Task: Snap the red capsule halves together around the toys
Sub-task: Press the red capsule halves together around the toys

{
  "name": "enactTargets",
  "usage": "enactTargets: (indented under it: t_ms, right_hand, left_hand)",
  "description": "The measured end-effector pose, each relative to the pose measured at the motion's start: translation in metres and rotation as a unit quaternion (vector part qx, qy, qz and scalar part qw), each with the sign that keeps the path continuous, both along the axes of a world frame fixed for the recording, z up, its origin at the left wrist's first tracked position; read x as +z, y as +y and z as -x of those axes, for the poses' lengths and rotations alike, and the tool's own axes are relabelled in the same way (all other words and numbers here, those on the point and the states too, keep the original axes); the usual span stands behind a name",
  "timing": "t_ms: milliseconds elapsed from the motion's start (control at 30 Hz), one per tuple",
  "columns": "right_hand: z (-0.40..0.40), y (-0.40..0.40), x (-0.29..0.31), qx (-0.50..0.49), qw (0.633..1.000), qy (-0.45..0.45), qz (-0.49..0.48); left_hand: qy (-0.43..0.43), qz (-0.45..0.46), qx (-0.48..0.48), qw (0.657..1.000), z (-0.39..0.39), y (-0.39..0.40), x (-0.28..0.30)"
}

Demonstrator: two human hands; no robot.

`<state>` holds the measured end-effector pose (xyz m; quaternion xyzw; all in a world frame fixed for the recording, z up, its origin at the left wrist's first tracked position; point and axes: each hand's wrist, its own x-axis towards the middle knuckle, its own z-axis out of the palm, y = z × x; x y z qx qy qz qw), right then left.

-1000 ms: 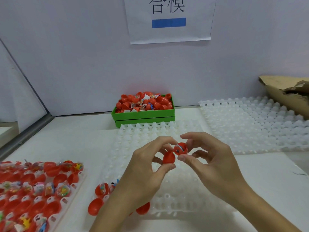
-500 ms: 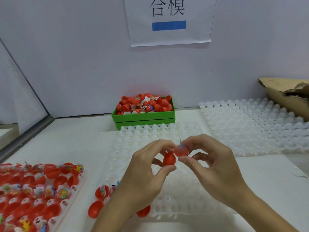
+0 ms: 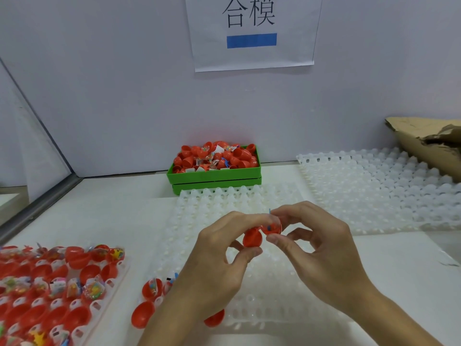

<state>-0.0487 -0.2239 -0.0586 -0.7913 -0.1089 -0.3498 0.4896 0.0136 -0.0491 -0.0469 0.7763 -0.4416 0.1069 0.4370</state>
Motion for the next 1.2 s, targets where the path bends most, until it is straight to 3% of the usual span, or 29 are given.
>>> enactTargets:
  t_ms: [533, 867, 1000, 1200]
  right_hand:
    - [-0.002, 0.001, -0.002, 0.001, 1.000, -0.003, 0.001]
    - [-0.003, -0.001, -0.003, 0.023, 0.996, 0.026, -0.081]
    - [-0.003, -0.002, 0.000, -0.018, 1.000, -0.009, -0.018]
    - [-0.002, -0.008, 0.008, -0.124, 0.972, -0.075, 0.185]
  left_hand:
    - [0.021, -0.014, 0.016, 1.000, 0.002, -0.001, -0.003]
    - [0.121, 0.113, 0.052, 0.985, 0.004, -0.003, 0.006]
    - [0.173, 0.166, 0.041, 0.970, 0.008, -0.005, 0.009]
    - [0.181, 0.195, 0.014, 0.964, 0.010, -0.008, 0.006]
